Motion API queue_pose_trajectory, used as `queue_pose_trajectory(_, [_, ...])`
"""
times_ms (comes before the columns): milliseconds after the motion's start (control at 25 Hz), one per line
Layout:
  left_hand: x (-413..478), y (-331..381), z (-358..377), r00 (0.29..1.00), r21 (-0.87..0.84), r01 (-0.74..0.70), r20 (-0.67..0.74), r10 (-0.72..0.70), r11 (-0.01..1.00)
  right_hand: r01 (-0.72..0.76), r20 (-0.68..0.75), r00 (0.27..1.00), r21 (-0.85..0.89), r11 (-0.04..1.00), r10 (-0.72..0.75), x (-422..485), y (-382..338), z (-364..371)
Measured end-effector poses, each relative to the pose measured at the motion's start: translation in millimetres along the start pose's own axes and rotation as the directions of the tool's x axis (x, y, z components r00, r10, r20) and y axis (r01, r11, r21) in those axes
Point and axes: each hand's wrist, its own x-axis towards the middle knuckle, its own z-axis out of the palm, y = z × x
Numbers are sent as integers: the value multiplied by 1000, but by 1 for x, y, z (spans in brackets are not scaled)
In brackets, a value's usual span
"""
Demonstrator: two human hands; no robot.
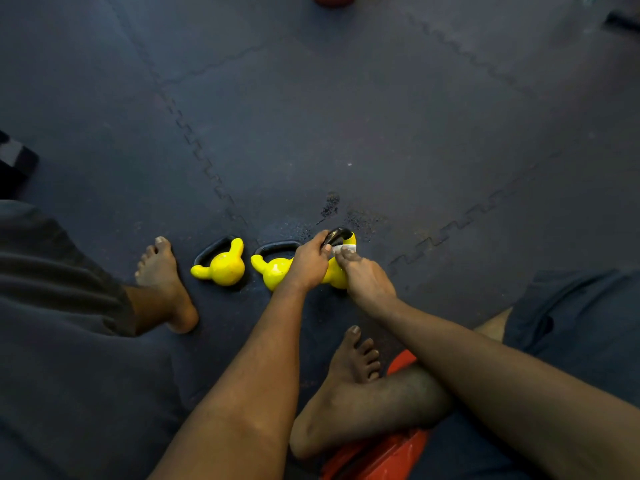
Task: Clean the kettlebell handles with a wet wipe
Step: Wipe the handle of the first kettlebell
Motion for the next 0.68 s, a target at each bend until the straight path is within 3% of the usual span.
queue_pose_trajectory(240, [0,4,0,1000,3,1,10,-1,1000,34,-32,999,-105,994,-38,3,3,3])
queue_pose_trajectory(680, [0,2,0,1000,-12,6,18,-6,1000,16,-62,998,-149,989,-25,2,4,10])
